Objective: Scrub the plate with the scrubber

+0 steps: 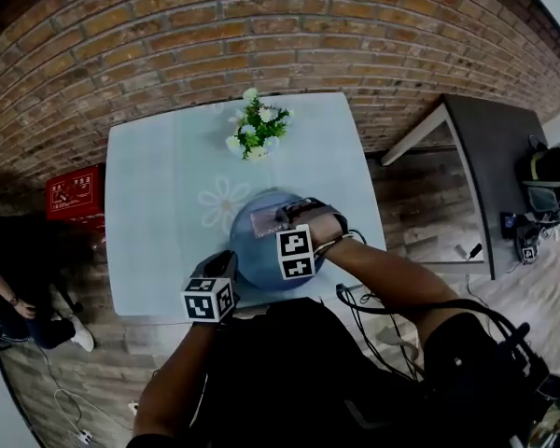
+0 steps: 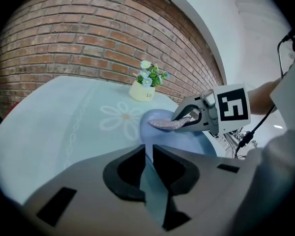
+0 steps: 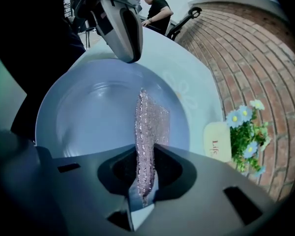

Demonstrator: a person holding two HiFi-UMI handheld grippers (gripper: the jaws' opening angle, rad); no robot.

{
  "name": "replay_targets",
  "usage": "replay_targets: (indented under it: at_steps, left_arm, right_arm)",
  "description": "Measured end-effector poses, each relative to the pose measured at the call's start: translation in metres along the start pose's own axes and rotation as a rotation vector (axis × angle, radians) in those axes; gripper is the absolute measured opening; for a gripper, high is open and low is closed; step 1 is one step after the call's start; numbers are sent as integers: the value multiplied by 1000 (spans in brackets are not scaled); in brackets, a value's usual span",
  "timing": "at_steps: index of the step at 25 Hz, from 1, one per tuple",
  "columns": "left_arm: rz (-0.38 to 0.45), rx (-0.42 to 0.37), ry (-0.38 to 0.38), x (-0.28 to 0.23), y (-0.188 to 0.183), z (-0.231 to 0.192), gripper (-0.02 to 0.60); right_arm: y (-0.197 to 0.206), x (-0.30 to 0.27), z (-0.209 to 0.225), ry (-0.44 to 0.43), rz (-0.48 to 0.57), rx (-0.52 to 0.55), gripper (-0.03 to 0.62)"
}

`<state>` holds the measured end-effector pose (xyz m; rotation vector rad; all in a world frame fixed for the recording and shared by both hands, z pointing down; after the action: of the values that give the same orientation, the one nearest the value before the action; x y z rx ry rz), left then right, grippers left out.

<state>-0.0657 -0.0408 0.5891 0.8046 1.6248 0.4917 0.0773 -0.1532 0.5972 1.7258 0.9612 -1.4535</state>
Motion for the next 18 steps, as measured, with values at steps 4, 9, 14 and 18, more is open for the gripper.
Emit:
replay_targets:
  at_steps: [4,9,14,18]
  left_arm:
    - [9,12,-40,1,2,4,54]
    - [13,18,-73,1,6,4,54]
    - [22,25,-96,1,8,4,54]
    - [9,6,-90,0,7,5,54]
  right_arm:
    - [6,-4,-1,-22,0,-59,71]
    - [13,-6,-7,-59,-10,-123,71]
    - [20,-4,-17,-76,-12,-174,71]
    - [23,-2,-26,-112,-10,-224,71]
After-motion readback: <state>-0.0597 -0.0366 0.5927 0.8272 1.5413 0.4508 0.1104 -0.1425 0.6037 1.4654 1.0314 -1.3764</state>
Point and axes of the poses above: the fingertips, and each gripper's own axes: x backward along the fingers, z to its right, y out of its underside, the point moved 8 cm from there along x, backward along the fingers, and after that the axes turned 15 degrees about -y, right-handed, at the moved point
